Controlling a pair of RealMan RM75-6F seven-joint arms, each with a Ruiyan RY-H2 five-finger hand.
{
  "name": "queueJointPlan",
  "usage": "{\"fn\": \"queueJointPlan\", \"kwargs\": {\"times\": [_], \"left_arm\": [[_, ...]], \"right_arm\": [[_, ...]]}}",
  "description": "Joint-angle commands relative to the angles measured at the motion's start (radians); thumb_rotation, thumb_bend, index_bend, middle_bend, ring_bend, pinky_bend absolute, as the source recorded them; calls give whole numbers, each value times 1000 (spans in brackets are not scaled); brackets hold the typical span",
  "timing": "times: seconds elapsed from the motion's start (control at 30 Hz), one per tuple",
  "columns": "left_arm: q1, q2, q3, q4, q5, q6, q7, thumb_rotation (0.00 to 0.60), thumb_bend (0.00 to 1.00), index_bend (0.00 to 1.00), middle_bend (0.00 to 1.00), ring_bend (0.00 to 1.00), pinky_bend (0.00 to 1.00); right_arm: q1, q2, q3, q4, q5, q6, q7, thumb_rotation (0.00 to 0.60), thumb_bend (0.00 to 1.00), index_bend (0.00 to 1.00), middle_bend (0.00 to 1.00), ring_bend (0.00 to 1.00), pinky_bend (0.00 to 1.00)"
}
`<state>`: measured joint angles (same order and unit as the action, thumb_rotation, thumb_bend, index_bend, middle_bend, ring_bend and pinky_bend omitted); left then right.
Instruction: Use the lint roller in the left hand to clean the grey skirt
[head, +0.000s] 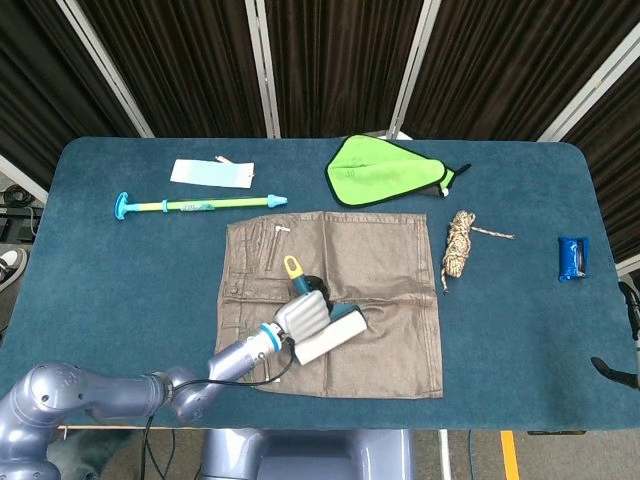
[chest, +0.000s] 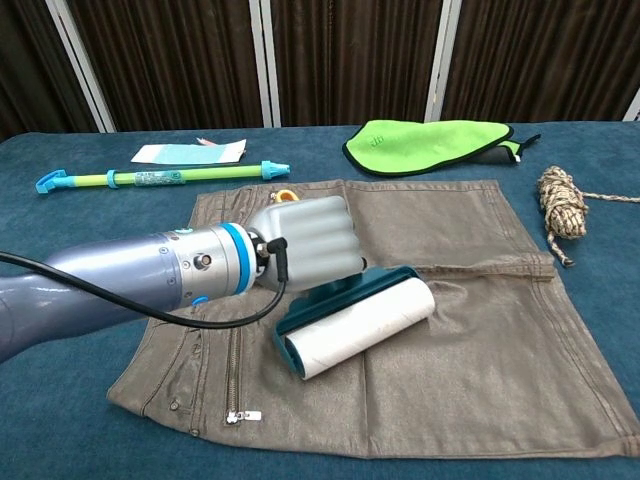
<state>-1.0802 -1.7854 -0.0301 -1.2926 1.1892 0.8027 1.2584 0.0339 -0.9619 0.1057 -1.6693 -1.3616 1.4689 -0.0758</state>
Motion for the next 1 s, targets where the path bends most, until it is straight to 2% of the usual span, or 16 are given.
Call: {"fn": "queueJointPlan", "kwargs": {"times": [0.03, 0.53, 0.77, 1.0], "left_arm": [[12, 33, 13, -5, -10, 10, 0, 600, 943, 653, 484, 378, 432], [72, 213, 62, -8, -27, 57, -39, 600, 949, 653, 484, 378, 432], [90, 232, 80, 1, -23, 63, -58, 600, 953, 654, 484, 378, 432], [82, 210, 79, -14, 2, 67, -55, 600, 956, 654, 485, 378, 432]], "right_arm": [[0, -1, 0, -1, -1, 1, -4, 600, 0, 0, 0, 0, 0], [-2, -3, -6, -11, -14, 9, -17, 600, 0, 0, 0, 0, 0], [-4, -3, -8, -16, -23, 16, -20, 600, 0, 0, 0, 0, 0], [-7, 0, -8, -16, -24, 21, -15, 600, 0, 0, 0, 0, 0]]}}
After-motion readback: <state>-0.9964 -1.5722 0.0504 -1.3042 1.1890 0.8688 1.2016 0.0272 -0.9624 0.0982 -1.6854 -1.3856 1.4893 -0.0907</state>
